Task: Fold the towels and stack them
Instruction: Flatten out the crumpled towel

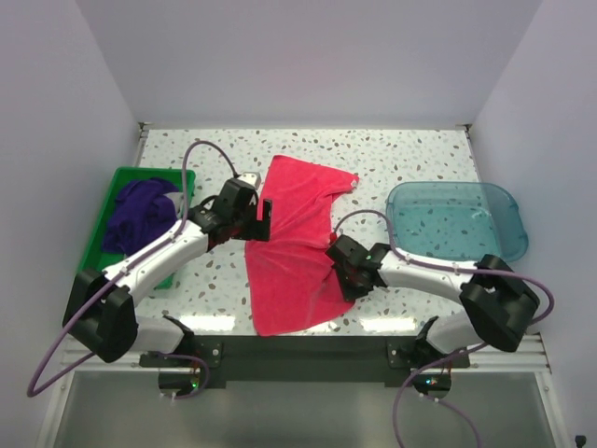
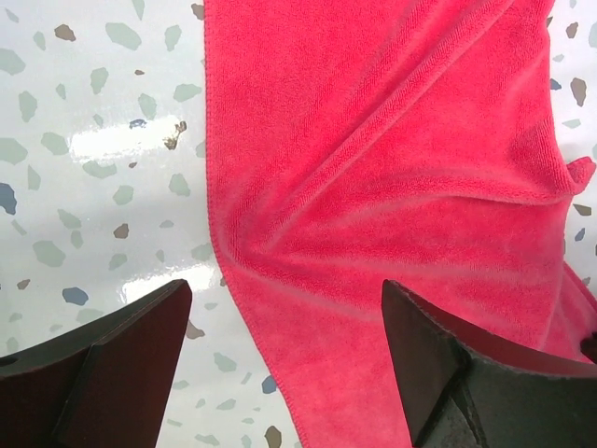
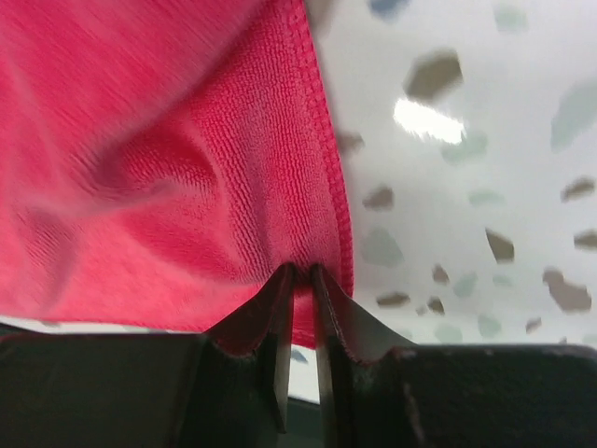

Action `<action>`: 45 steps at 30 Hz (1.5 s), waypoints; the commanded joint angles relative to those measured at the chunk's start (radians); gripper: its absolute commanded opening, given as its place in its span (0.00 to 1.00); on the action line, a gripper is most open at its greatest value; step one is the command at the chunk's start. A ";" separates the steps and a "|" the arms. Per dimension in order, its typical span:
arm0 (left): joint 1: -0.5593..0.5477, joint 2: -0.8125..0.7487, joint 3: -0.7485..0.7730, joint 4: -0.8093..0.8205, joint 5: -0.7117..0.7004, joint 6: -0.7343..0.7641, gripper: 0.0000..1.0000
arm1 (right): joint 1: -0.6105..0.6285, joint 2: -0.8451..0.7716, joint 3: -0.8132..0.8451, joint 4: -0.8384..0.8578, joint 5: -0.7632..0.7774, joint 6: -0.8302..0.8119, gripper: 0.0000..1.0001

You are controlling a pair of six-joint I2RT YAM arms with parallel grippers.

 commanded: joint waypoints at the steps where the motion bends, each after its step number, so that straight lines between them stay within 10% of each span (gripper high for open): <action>1: 0.007 -0.023 0.042 -0.005 -0.030 -0.015 0.88 | 0.005 -0.076 -0.100 -0.200 -0.006 0.124 0.18; 16: 0.022 0.229 0.204 0.119 -0.022 0.060 0.83 | -0.009 -0.412 -0.076 -0.213 0.158 0.264 0.26; 30: 0.117 0.822 0.753 0.107 0.021 0.212 0.48 | -0.291 -0.044 0.275 0.093 0.115 0.006 0.24; 45: 0.133 0.592 0.261 0.109 0.044 0.062 0.41 | -0.428 0.390 0.705 0.131 0.113 -0.120 0.31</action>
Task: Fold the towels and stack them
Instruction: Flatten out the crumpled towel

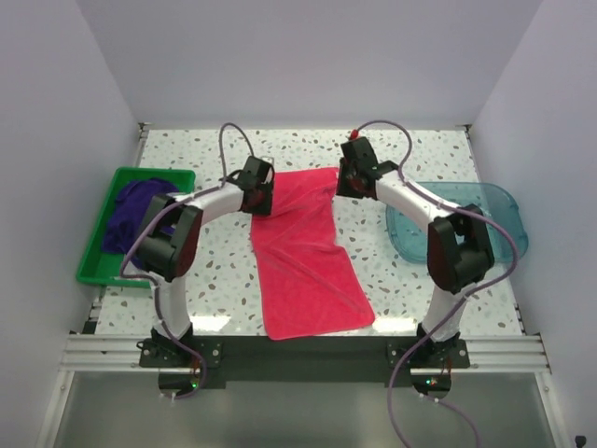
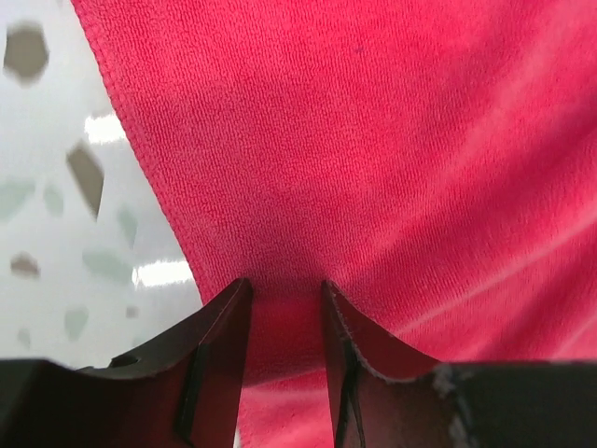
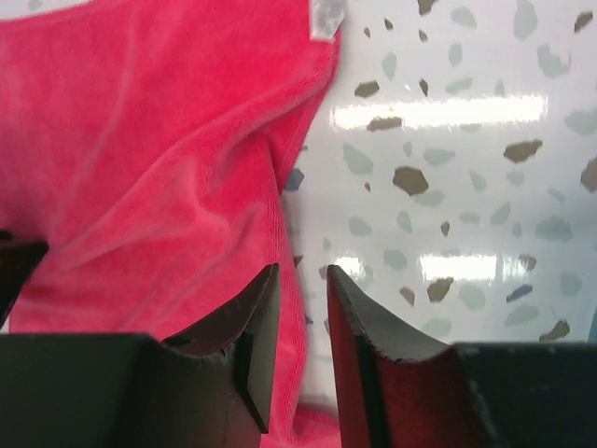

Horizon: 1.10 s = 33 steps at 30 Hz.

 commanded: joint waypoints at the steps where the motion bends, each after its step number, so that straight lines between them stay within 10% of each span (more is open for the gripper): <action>1: 0.008 -0.113 -0.176 -0.076 0.025 -0.069 0.41 | 0.002 0.069 0.116 0.031 0.036 -0.126 0.32; 15: 0.088 -0.272 -0.139 -0.063 0.019 -0.028 0.75 | -0.013 0.347 0.415 0.031 -0.168 -0.557 0.36; 33: 0.217 -0.071 -0.028 0.023 0.080 0.043 0.71 | -0.013 0.643 0.756 -0.003 -0.244 -0.648 0.46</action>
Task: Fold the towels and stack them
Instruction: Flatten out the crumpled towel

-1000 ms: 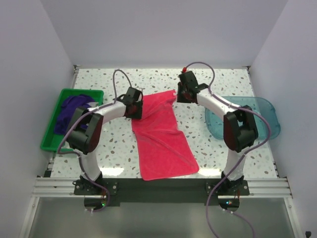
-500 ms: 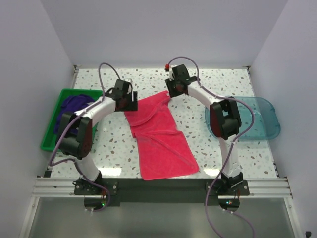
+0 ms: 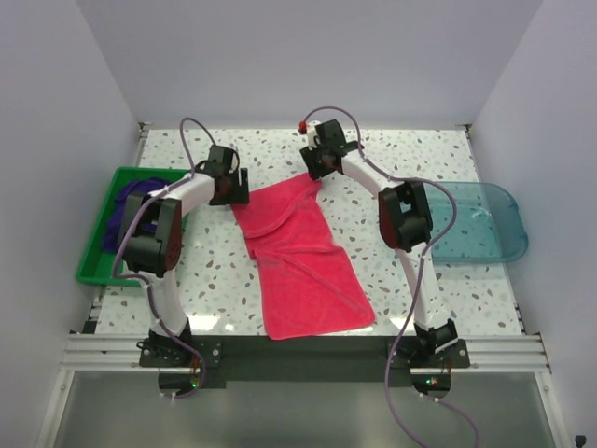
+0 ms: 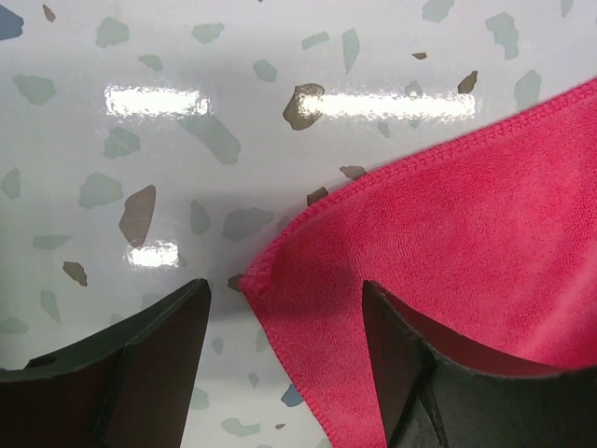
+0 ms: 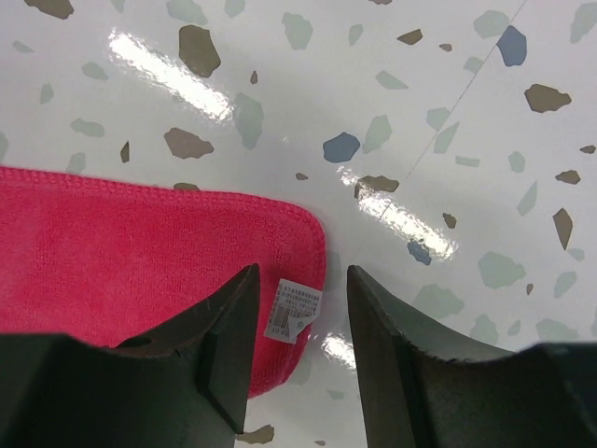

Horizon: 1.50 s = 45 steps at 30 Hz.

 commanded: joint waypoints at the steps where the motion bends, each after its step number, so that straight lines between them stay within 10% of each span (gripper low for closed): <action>1: 0.000 -0.008 0.015 0.045 0.022 0.047 0.71 | -0.003 0.016 0.060 0.001 -0.023 -0.034 0.47; 18: 0.020 0.089 0.029 0.063 0.100 0.070 0.59 | -0.003 0.102 0.091 0.032 -0.055 -0.029 0.41; 32: 0.022 0.126 0.014 0.040 0.128 0.107 0.39 | -0.008 0.101 0.037 0.032 -0.037 -0.034 0.14; 45: 0.022 0.083 -0.003 -0.039 0.073 0.150 0.47 | -0.019 0.090 0.040 0.027 -0.034 -0.033 0.05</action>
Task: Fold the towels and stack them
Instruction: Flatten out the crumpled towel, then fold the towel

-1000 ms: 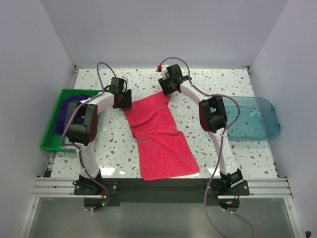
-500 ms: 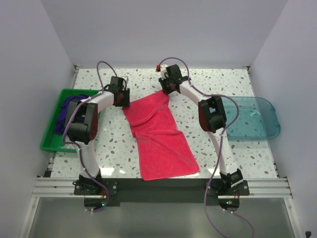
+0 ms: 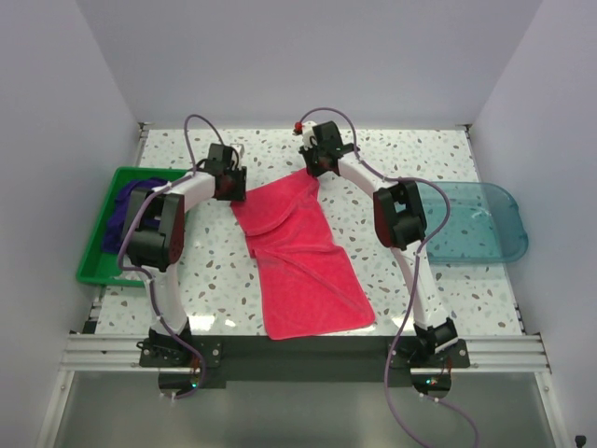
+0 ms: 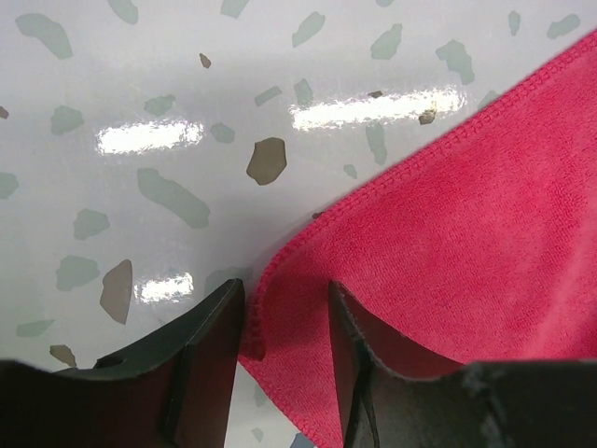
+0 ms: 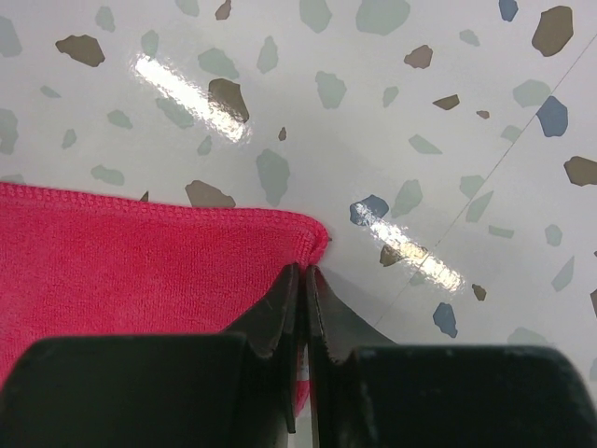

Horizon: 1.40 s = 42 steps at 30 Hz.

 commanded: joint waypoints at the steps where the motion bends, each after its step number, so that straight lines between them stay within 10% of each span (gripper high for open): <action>1: 0.005 0.020 -0.039 -0.108 -0.031 0.030 0.45 | -0.019 0.001 -0.034 -0.033 0.024 -0.008 0.05; 9: 0.003 0.015 -0.039 -0.131 -0.106 0.047 0.29 | -0.020 -0.020 -0.077 -0.016 0.024 0.003 0.00; 13: 0.005 0.018 -0.029 -0.137 -0.123 0.056 0.00 | -0.022 -0.014 -0.033 -0.047 0.050 0.012 0.00; 30: 0.059 0.279 0.874 -0.292 -0.157 0.069 0.00 | -0.025 -0.155 0.116 0.233 0.372 -0.150 0.00; 42: 0.099 0.155 0.806 -0.119 -0.063 0.084 0.00 | -0.025 -0.213 0.073 0.467 0.424 -0.272 0.00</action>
